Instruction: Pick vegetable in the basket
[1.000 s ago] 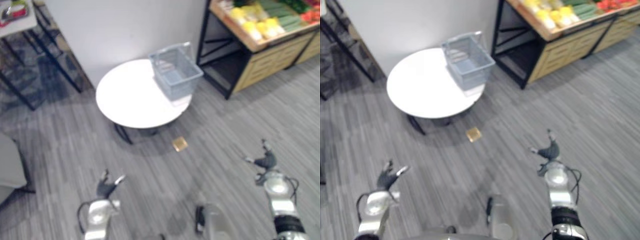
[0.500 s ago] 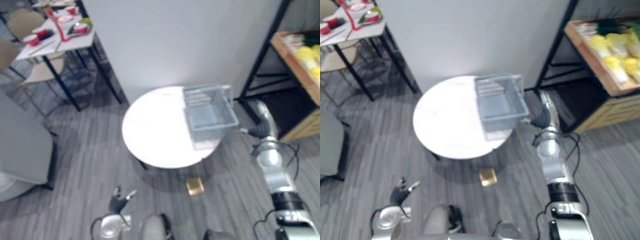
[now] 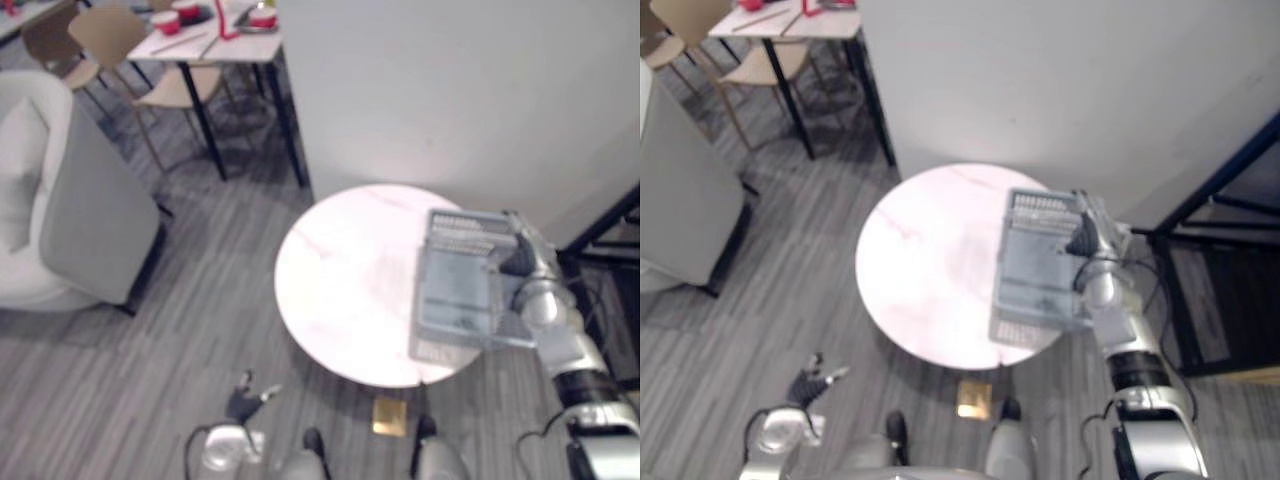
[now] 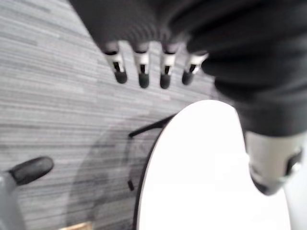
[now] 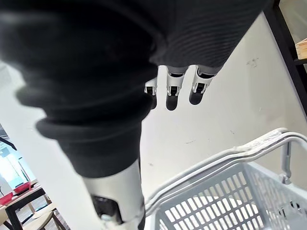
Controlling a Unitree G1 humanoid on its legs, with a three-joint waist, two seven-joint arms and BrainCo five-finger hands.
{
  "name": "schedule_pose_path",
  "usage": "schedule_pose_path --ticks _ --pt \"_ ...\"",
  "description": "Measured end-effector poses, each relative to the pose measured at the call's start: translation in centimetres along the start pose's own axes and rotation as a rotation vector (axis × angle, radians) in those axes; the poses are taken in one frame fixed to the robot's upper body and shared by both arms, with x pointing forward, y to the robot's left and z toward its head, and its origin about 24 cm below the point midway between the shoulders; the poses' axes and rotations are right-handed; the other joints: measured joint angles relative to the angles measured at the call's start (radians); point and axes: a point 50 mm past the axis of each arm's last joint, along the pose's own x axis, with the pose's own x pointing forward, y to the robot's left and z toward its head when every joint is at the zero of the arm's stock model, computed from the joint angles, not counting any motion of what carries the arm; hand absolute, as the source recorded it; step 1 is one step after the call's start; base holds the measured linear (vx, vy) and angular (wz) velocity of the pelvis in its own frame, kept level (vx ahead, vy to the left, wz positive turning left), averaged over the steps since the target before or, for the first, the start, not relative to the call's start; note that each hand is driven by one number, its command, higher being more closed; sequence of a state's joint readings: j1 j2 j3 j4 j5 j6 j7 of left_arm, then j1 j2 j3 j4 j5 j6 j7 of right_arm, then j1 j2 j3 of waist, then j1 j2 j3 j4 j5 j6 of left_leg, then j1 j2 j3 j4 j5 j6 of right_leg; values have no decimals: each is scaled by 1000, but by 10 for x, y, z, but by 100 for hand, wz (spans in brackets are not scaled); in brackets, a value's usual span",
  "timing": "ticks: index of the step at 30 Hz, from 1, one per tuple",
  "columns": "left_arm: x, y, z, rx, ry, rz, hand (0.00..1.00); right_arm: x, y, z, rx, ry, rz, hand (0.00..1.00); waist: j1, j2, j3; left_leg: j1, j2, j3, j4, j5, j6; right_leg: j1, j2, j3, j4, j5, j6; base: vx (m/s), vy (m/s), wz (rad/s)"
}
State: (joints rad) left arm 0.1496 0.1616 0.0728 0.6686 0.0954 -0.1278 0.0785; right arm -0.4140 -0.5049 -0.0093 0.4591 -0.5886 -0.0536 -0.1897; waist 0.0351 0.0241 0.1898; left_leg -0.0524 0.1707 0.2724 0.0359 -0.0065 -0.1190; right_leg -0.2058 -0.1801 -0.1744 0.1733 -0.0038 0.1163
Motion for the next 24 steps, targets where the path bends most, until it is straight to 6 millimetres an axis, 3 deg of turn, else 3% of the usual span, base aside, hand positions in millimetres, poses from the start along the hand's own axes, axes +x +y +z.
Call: schedule_pose_path --ticks 3,5,9,15,16,20,24 --pt "-1 -1 -1 3 3 -3 0 8 -11 -5 -52 5 -7 0 -6 31 18 2 49 0 -82 50 -30 -7 64 -27 -55 22 -31 79 -169 -7" --pt "3 -2 6 2 -21 -3 0 14 -15 -2 -58 2 -14 0 -8 35 31 -7 57 -1 -105 64 -42 -21 76 -32 -64 28 -39 36 -90 2" --pt "8 -8 19 12 -72 -23 0 34 -24 23 -79 -73 -31 0 -6 36 66 -54 50 -5 -104 72 -41 -35 75 -36 -126 73 -37 6 -8 3" --pt "14 -7 32 8 -111 6 0 69 -51 71 -127 -193 -82 0 1 73 171 -112 23 -19 -104 90 -25 -59 60 -45 -175 120 -29 -42 17 11" --pt "16 -7 38 7 -128 6 0 76 -64 76 -151 -199 -106 100 1 83 187 -138 17 -32 -105 99 -20 -77 53 -49 -175 126 -27 -66 20 23" --pt "24 -6 58 18 -192 8 0 95 -120 78 -222 -151 -220 100 13 109 224 -206 3 -60 -128 136 -14 -128 44 -70 -197 157 -28 -63 21 24" --pt "30 -11 81 34 -265 -19 0 98 -170 72 -256 -116 -322 100 25 149 250 -260 -13 -88 -131 154 -5 -159 29 -91 -210 174 -24 -60 40 20"
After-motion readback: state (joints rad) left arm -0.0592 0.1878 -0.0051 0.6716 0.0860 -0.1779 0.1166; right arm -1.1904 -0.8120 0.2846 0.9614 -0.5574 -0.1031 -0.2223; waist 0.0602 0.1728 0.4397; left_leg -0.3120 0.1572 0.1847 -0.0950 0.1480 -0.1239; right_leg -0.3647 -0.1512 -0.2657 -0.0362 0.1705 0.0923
